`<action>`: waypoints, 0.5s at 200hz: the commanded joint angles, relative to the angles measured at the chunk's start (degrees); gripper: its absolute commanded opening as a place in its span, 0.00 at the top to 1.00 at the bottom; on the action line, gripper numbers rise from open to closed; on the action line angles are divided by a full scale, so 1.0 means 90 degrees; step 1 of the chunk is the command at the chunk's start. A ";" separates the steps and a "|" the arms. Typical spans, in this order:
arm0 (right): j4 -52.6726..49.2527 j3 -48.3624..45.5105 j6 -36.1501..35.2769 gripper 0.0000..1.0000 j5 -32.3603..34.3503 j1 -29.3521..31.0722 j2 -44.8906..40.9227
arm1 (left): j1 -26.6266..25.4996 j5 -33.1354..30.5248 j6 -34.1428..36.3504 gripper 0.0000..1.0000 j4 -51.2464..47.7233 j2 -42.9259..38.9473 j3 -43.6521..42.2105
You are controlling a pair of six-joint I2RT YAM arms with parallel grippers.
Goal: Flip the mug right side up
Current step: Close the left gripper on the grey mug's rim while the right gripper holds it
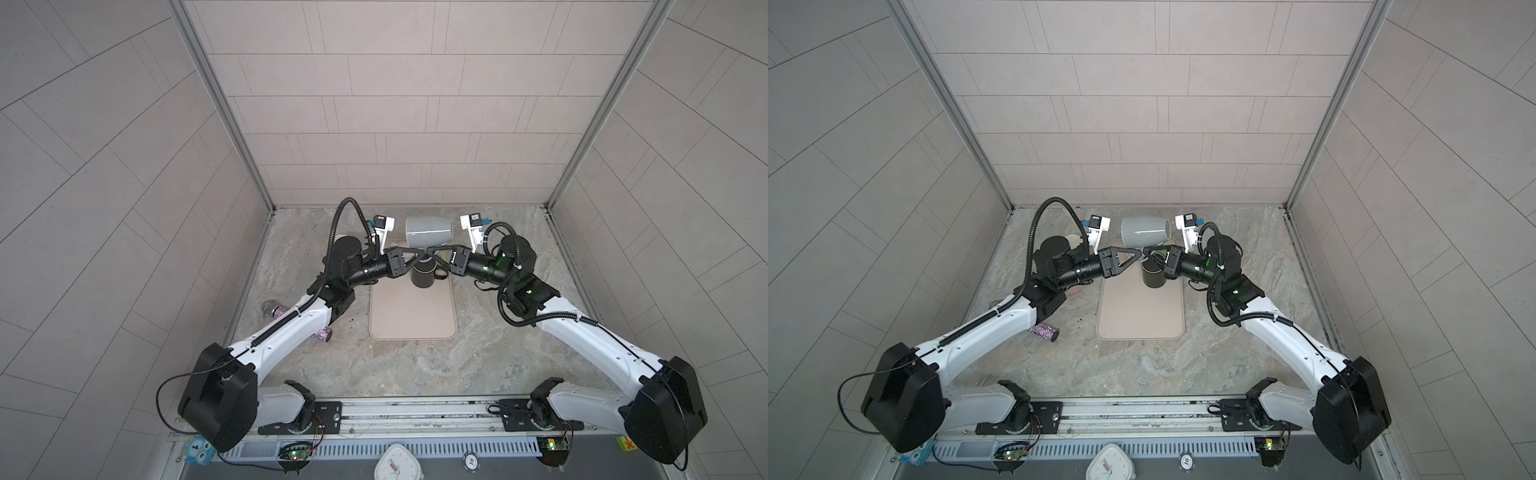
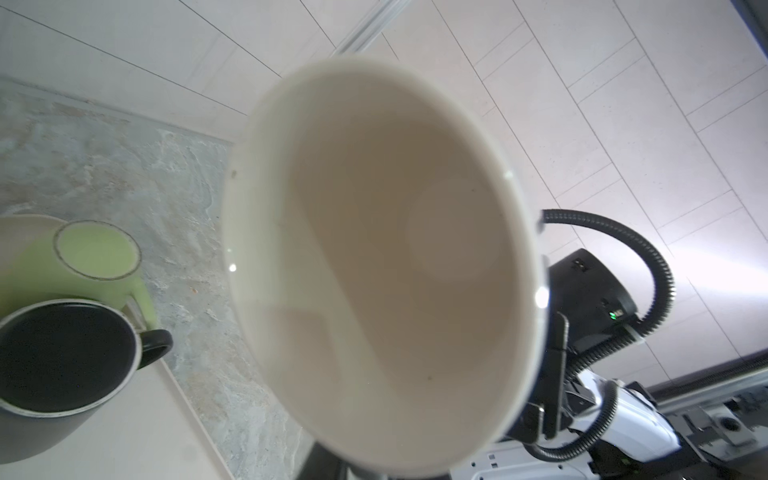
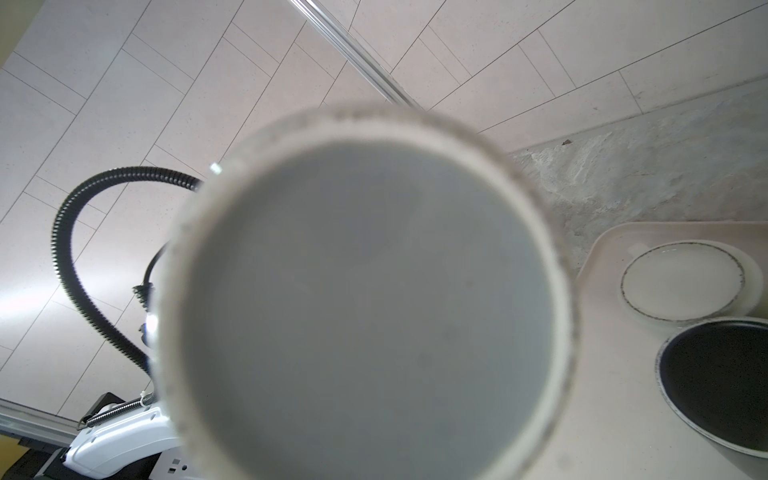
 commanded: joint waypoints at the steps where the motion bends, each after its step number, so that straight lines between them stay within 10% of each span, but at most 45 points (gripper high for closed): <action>1: 0.0544 0.0062 -0.0031 1.00 -0.0149 0.0012 -0.0164 | 0.0026 -0.0012 0.0033 0.99 0.0193 -0.0192 0.0209; 100: 0.0309 0.0107 -0.0180 1.00 -0.0042 0.0012 -0.0081 | 0.0027 -0.0187 0.0210 1.00 -0.0106 -0.0319 0.0255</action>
